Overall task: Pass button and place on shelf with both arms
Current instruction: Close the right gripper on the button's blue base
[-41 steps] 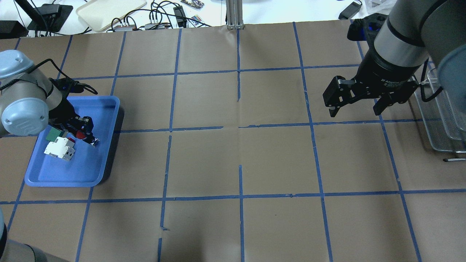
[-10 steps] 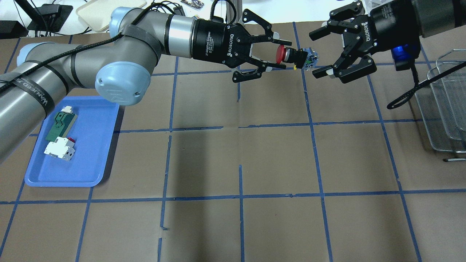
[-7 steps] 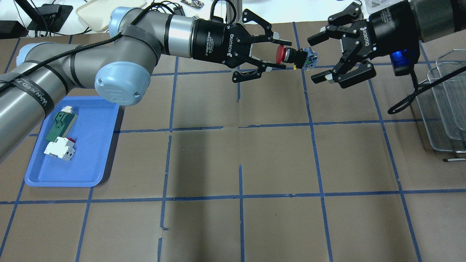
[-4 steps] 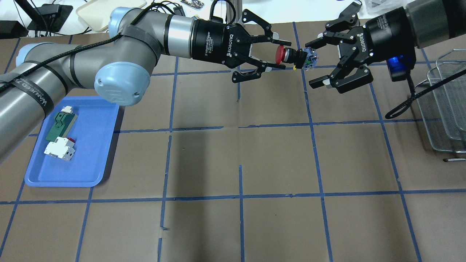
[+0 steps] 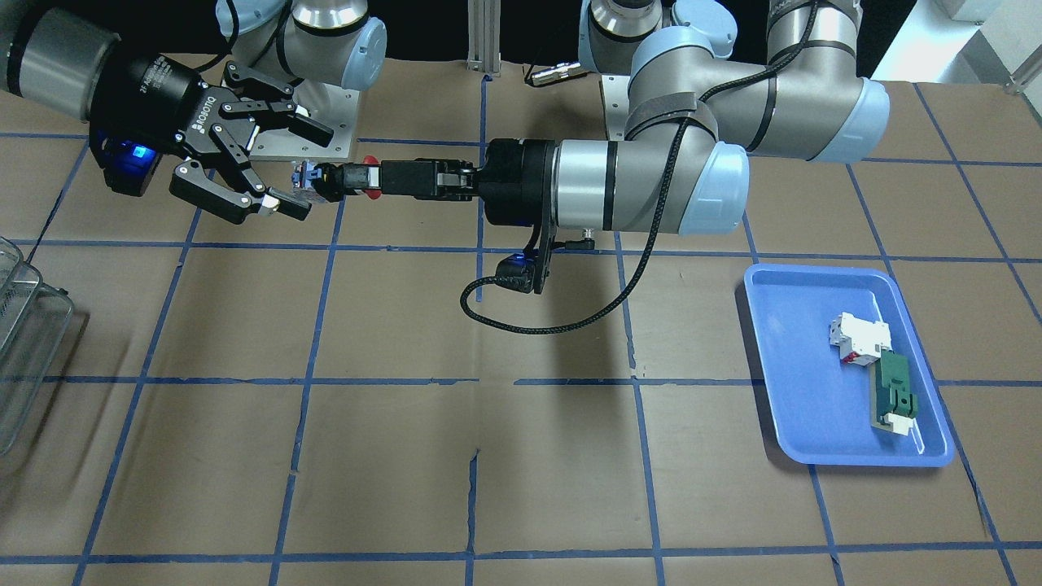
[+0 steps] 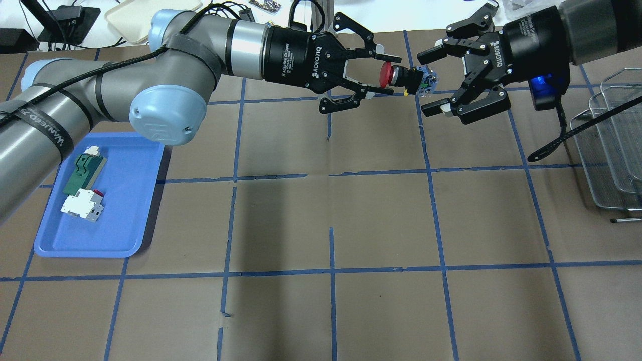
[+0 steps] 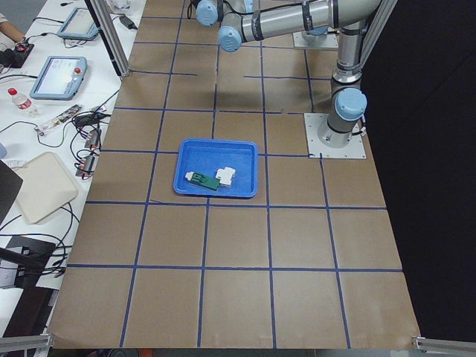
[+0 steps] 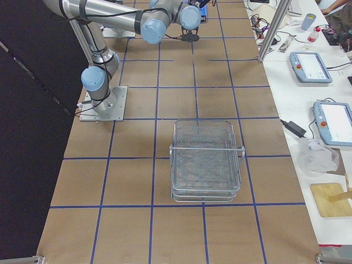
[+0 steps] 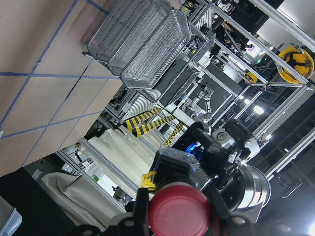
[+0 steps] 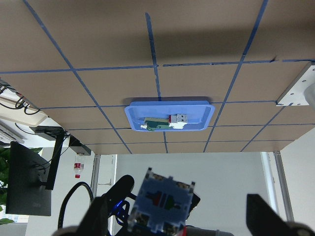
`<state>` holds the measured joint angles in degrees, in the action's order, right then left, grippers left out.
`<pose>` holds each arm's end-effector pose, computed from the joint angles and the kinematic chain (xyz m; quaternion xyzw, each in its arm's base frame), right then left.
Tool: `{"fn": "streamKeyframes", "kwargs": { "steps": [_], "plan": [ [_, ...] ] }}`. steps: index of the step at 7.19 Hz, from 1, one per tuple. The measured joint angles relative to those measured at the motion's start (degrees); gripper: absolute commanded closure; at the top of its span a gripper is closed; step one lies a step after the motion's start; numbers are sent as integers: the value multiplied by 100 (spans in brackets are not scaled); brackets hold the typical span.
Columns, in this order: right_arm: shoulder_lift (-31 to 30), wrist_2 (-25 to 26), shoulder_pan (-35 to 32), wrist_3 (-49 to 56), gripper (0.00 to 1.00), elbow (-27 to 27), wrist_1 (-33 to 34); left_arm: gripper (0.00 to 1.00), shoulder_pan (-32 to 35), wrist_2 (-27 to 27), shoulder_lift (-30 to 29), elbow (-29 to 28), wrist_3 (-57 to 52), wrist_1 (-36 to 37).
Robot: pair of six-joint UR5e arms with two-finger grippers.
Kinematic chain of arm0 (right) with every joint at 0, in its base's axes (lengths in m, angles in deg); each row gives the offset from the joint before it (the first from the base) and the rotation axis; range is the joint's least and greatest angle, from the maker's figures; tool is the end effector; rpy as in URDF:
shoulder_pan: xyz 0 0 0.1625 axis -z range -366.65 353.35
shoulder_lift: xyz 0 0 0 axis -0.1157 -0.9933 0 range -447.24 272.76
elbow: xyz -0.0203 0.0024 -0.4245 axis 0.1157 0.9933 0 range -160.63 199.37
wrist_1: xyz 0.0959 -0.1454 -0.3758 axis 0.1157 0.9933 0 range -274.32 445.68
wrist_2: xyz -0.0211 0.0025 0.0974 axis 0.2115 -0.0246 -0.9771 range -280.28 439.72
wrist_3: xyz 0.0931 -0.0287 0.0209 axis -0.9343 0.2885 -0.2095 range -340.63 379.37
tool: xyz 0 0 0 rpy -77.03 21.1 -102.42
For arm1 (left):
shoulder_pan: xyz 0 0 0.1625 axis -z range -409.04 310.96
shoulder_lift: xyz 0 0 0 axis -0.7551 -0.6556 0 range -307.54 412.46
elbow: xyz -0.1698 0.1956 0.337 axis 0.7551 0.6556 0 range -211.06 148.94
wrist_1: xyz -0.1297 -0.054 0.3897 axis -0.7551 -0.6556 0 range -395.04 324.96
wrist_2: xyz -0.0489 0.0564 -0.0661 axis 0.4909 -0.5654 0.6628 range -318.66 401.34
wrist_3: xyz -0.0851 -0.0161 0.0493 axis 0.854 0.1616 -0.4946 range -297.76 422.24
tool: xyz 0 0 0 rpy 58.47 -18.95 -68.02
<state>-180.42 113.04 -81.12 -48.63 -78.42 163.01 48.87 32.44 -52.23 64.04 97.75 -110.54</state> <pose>0.0892 -0.4880 0.4735 0.6327 0.6015 0.3262 0.3625 -0.3085 -0.5373 0.4163 0.2102 -0.7300 -0.2728 0.5904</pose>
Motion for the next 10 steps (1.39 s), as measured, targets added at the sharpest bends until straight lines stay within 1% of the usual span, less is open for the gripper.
{"fn": "streamKeyframes", "kwargs": {
  "steps": [1, 2, 3, 4, 5, 6, 7, 8, 9, 10],
  "plan": [
    [-11, -7, -1, 4, 36, -24, -4, 100, 0, -2, 0, 0, 0, 0],
    [-31, -11, 0, 6, 65, -45, -6, 100, 0, 0, 4, 0, 0, 0],
    [-74, -13, 2, 6, 78, -60, -7, 100, 0, 0, 6, 0, 0, 0],
    [-121, -13, 3, 9, 81, -67, -6, 100, 0, -5, 8, 0, -2, -1],
    [-153, -13, 4, 15, 84, -70, -4, 95, 1, -11, 10, 0, -4, 0],
    [-164, -16, 4, 23, 87, -73, -3, 28, 0, -21, 16, 0, -4, 0],
    [-168, -18, 3, 31, 87, -73, -3, 15, 0, -33, 24, 0, -7, 0],
    [-170, -18, 2, 38, 88, -74, -1, 0, -1, -43, 34, -1, -6, 0],
    [-168, -19, 7, 43, 90, -72, 1, 0, -1, -48, 46, -1, -3, 0],
    [-166, -17, 13, 50, 97, -68, 2, 0, -5, -50, 50, -3, -3, 0]
  ]
}}
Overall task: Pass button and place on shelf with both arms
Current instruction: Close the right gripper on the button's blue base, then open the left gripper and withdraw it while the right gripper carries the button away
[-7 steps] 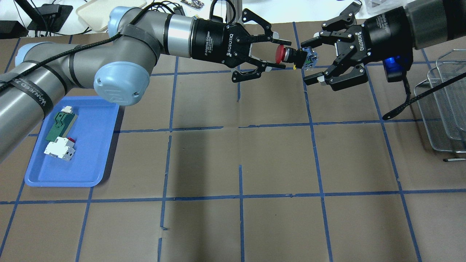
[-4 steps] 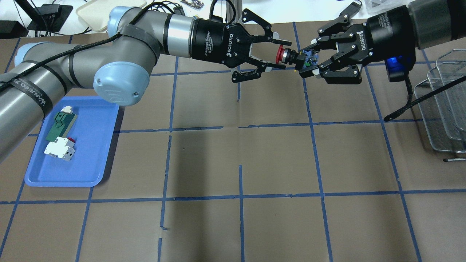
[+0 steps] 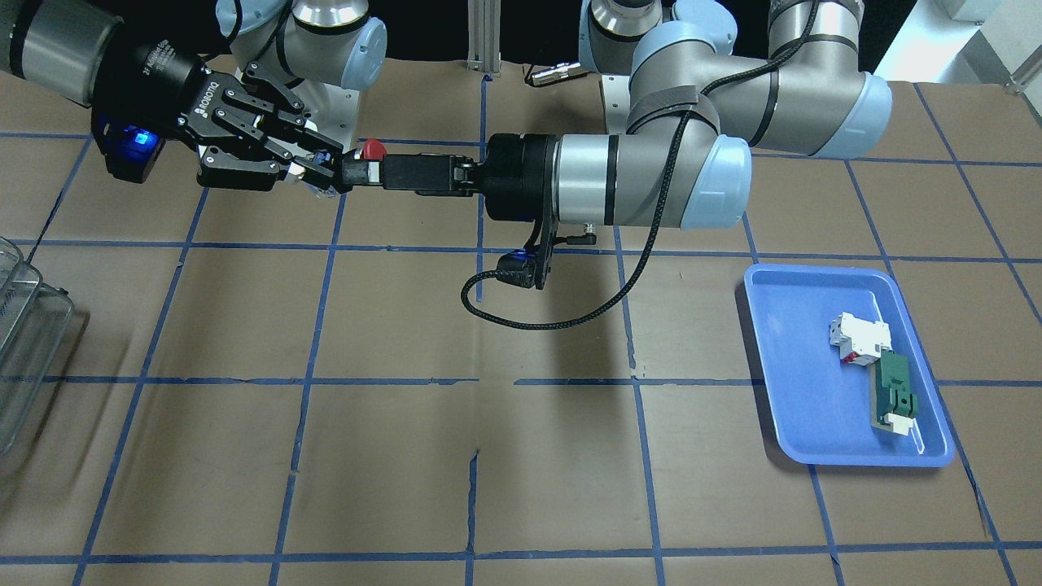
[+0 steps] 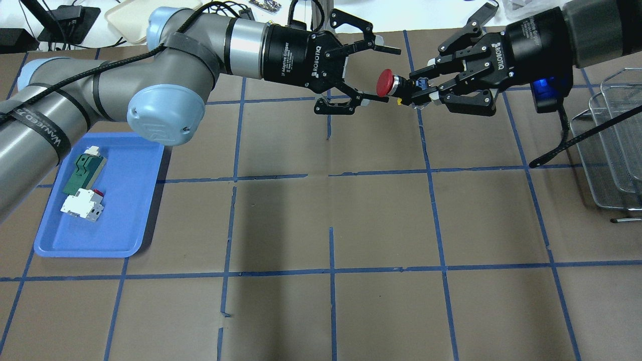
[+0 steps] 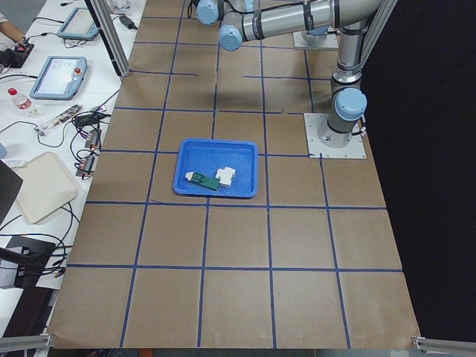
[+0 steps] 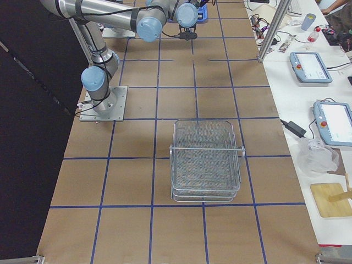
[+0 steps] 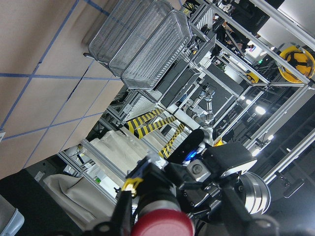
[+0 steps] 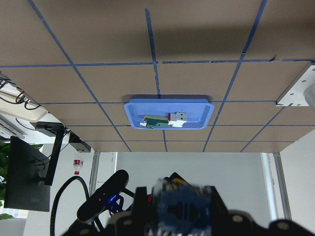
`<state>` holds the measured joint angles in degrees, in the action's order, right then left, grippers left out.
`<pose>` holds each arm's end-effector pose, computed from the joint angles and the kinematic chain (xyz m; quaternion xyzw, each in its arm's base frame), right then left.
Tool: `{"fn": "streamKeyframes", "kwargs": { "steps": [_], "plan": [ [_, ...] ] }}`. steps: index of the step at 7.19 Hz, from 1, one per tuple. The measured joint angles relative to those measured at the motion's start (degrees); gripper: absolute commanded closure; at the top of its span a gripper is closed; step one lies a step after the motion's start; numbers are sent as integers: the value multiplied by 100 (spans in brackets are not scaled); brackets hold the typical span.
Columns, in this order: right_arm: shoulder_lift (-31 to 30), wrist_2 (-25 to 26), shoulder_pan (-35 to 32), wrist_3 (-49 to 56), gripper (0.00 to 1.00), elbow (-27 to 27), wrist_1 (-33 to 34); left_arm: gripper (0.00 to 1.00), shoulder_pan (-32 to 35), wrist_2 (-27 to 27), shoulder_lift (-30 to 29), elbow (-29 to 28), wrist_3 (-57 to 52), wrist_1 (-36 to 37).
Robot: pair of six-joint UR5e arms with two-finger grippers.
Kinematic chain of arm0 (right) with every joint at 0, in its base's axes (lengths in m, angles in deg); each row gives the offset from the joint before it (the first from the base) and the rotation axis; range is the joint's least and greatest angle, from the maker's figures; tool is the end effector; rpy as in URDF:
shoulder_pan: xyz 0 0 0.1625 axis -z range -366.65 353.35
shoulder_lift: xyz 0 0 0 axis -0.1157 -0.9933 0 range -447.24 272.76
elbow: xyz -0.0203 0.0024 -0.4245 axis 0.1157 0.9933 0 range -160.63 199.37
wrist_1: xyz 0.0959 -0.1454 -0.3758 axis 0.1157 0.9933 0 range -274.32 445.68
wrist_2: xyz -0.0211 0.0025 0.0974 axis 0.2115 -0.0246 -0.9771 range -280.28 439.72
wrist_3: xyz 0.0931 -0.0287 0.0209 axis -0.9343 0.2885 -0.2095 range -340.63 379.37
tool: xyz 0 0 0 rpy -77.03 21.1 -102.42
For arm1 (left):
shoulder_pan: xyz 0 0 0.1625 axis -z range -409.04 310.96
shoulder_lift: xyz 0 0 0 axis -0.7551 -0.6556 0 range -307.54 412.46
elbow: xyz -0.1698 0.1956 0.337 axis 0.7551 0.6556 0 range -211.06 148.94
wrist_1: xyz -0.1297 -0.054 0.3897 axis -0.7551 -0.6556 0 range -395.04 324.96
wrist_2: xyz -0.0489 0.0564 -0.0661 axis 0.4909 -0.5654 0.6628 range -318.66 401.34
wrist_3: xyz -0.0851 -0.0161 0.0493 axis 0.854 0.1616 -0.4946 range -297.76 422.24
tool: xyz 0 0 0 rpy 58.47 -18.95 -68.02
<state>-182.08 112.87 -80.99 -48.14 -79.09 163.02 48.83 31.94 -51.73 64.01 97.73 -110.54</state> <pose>0.0910 -0.4783 0.4810 0.6282 0.6064 0.3181 0.3693 -0.3077 -0.5353 0.4207 0.2080 -0.7336 -0.2682 0.5888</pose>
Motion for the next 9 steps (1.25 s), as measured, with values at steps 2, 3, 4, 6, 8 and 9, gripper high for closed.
{"fn": "streamKeyframes", "kwargs": {
  "steps": [2, 3, 4, 6, 8, 9],
  "plan": [
    [7, 8, 6, 25, 100, 14, 2, 0, -16, -22, 8, -23, -3, 0],
    [17, 26, 21, 49, 100, 29, 35, 0, -38, -155, 37, -95, 4, -1],
    [30, 154, 66, 154, 100, 47, 158, 0, -86, -586, 85, -257, 17, -15],
    [42, 696, 389, 884, 100, 115, 437, 0, -173, -1943, 153, -682, 32, -77],
    [99, 1762, 734, 2380, 100, 401, 305, 0, -181, -3572, 257, -1093, -66, -326],
    [177, 2616, 800, 3307, 100, 601, 143, 0, -186, -4469, 306, -1339, -163, -437]
  ]
}}
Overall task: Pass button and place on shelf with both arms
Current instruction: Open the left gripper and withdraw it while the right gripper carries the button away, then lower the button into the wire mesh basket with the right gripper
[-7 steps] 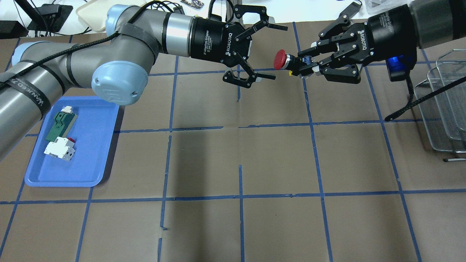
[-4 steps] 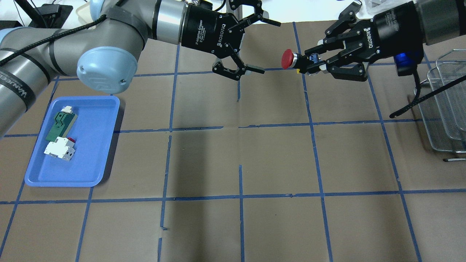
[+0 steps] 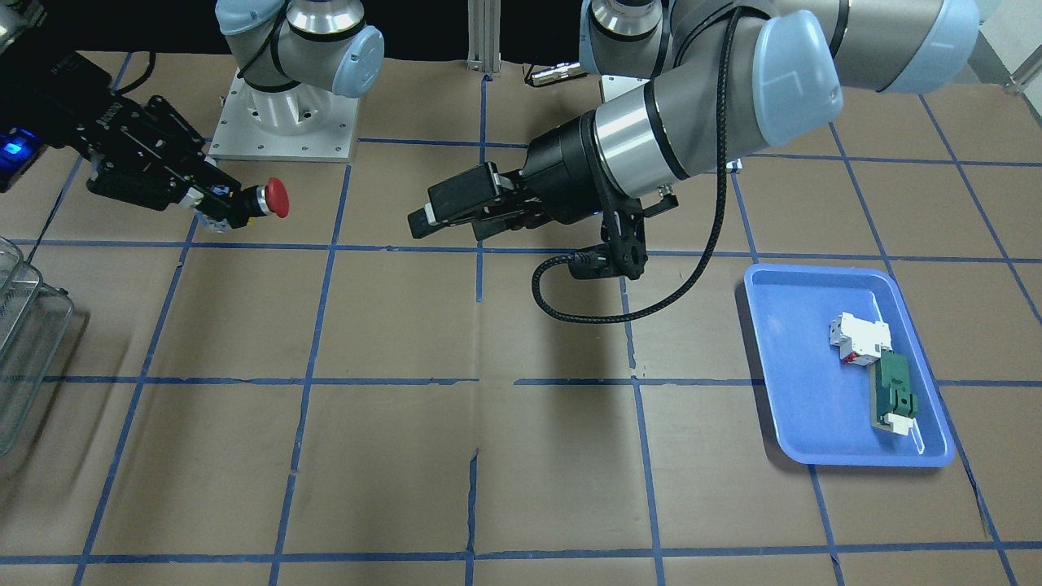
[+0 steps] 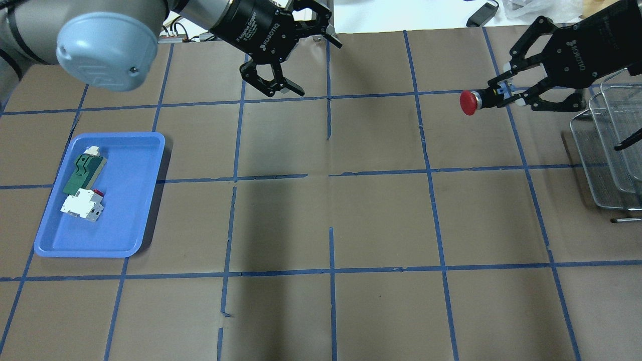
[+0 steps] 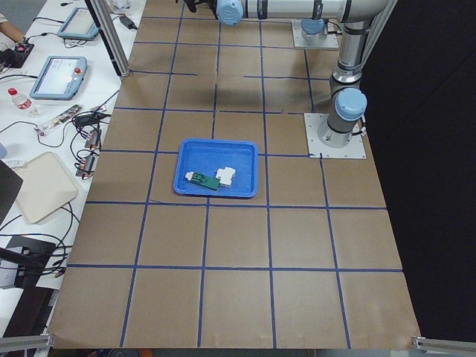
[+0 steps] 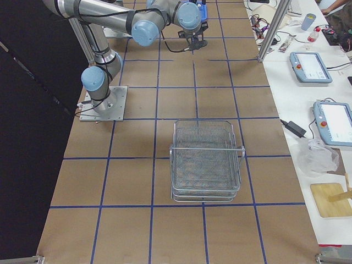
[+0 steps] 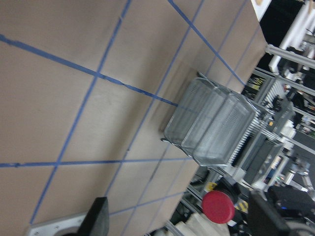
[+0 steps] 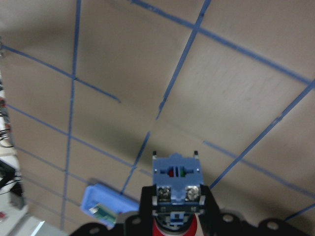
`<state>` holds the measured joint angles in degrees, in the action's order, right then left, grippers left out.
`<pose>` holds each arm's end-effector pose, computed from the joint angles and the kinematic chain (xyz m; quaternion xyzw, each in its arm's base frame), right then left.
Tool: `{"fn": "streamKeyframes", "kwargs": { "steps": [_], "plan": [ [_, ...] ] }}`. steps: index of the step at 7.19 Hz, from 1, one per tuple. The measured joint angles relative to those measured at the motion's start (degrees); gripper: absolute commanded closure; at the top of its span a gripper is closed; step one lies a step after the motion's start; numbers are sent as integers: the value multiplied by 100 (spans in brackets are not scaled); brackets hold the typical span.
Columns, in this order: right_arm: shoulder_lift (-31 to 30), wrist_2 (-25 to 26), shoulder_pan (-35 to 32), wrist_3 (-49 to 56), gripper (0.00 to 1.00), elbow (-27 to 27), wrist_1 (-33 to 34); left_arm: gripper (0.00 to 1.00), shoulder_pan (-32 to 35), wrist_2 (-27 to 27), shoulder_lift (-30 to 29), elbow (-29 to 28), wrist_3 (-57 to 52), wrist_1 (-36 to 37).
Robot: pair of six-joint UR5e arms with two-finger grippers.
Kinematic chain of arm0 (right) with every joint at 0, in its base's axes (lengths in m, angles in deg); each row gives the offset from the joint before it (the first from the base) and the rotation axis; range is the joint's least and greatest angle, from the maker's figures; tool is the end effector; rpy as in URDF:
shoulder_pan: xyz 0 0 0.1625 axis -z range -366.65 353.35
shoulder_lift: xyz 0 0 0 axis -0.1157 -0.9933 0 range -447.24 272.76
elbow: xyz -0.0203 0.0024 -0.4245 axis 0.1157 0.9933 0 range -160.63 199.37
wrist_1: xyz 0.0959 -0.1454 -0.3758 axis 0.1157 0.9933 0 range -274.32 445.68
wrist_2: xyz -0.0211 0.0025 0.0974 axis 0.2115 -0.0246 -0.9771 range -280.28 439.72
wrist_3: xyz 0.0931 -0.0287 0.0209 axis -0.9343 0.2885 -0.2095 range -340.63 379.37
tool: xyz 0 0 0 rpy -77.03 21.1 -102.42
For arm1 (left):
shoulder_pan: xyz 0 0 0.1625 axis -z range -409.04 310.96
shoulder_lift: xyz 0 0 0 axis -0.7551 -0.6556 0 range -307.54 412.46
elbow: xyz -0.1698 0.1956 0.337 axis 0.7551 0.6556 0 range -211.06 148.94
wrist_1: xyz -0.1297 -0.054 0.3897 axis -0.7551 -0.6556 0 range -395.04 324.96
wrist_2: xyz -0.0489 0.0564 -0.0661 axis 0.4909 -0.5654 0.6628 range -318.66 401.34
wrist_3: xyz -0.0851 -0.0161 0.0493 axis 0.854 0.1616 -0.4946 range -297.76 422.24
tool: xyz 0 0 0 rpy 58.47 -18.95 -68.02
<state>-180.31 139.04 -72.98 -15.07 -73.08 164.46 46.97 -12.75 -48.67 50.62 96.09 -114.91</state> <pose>-0.0126 -0.4876 0.4886 0.4877 0.8276 0.1135 0.2539 -0.2516 -0.5597 0.4930 0.2093 -0.9262 -0.0478 0.3099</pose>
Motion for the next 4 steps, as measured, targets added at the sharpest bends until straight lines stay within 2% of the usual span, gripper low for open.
{"fn": "streamKeyframes", "kwargs": {
  "steps": [2, 4],
  "plan": [
    [298, 1740, 53, 1544, 100, 407, -123, 0, -2, -1415, 31, -348, -263, -249],
    [729, 3032, 157, 2802, 100, 831, -140, 0, -66, -2480, 54, -387, -1404, -618]
  ]
}}
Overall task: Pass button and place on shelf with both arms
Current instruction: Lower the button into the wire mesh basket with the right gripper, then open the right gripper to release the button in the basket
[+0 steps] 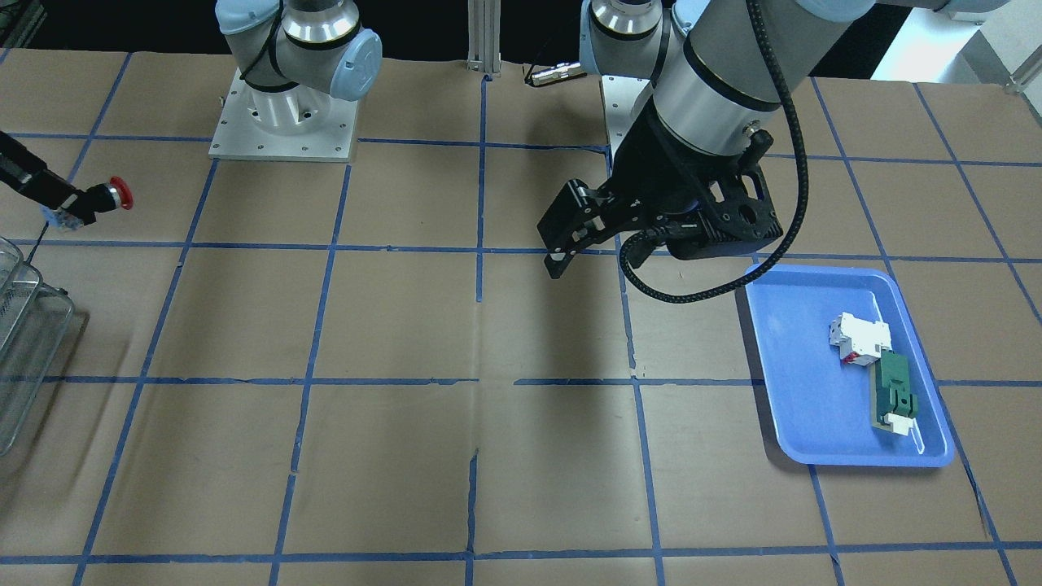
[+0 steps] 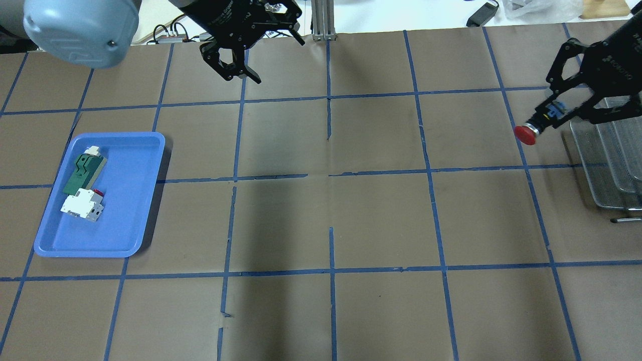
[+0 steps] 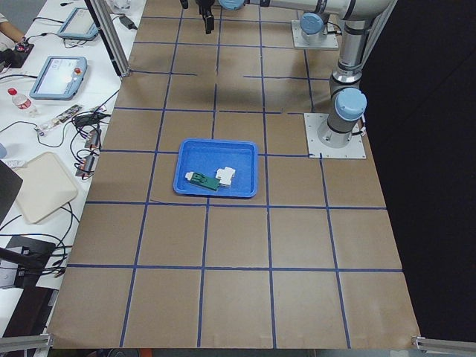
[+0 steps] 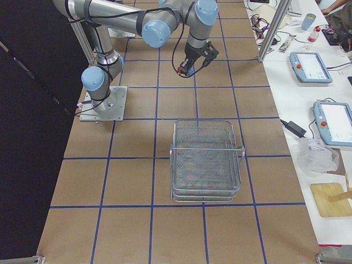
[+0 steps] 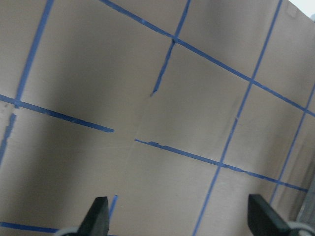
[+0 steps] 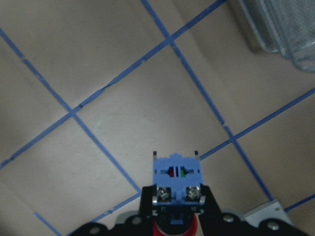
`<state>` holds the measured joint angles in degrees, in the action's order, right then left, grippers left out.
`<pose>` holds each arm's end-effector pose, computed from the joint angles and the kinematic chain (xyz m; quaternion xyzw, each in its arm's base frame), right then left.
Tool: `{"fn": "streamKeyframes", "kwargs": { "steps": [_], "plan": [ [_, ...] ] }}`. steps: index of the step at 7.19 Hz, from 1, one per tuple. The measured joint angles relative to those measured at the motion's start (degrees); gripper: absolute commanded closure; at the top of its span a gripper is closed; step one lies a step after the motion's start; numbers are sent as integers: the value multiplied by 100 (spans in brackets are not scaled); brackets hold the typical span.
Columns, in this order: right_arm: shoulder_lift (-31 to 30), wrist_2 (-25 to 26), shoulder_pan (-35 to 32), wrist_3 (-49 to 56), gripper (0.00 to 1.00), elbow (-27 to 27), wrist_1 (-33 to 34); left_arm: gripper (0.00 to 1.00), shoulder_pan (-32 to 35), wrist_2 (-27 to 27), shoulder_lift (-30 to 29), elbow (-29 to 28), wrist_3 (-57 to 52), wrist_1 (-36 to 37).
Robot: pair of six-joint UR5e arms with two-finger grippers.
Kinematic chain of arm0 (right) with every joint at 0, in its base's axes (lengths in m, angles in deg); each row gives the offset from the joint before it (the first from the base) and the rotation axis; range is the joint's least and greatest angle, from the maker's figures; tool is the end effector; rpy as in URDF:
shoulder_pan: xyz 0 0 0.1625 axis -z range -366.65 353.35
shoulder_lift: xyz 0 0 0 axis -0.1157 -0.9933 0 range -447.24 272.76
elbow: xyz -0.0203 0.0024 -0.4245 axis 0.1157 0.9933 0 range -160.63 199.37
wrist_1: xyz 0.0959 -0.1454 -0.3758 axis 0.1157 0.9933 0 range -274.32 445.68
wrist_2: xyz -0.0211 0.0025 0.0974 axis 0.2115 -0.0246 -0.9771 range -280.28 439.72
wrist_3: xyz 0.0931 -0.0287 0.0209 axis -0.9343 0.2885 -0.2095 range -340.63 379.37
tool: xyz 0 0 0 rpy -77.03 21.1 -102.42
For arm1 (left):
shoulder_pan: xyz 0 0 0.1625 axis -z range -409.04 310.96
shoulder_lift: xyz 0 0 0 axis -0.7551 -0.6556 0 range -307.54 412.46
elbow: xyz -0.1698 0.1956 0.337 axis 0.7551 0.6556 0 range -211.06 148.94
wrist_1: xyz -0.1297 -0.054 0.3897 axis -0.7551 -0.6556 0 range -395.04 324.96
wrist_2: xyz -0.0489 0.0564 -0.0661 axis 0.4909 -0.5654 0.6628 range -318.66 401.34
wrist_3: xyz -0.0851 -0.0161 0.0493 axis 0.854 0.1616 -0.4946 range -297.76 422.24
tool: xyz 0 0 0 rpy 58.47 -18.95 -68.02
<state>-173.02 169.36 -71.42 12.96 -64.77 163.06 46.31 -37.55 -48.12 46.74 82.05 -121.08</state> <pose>-0.0929 -0.5114 0.4808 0.2716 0.9576 0.0940 0.0187 -0.2057 -0.5621 0.5038 0.1205 -0.9868 0.0262 0.1049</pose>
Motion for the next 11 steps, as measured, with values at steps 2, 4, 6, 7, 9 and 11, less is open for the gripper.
{"fn": "streamKeyframes", "kwargs": {
  "steps": [2, 4, 6, 7, 9, 11],
  "plan": [
    [450, 691, 292, 1176, 100, 373, 48, 0, -54, -622, 23, 34, -957, -324],
    [1049, 1058, 649, 2100, 100, 786, 246, 0, -144, -874, 167, 34, -1605, -886],
    [1541, 1164, 774, 2531, 100, 1199, 423, 0, -415, -902, 401, 44, -1849, -1310],
    [1726, 1179, 795, 2732, 100, 1291, 584, 0, -510, -904, 495, 55, -1898, -1432],
    [2003, 1170, 924, 3157, 100, 1336, 855, 0, -621, -915, 668, 175, -1925, -1520],
    [2192, 1126, 1133, 3254, 78, 1340, 948, 0, -683, -910, 773, 288, -1922, -1496]
  ]
}}
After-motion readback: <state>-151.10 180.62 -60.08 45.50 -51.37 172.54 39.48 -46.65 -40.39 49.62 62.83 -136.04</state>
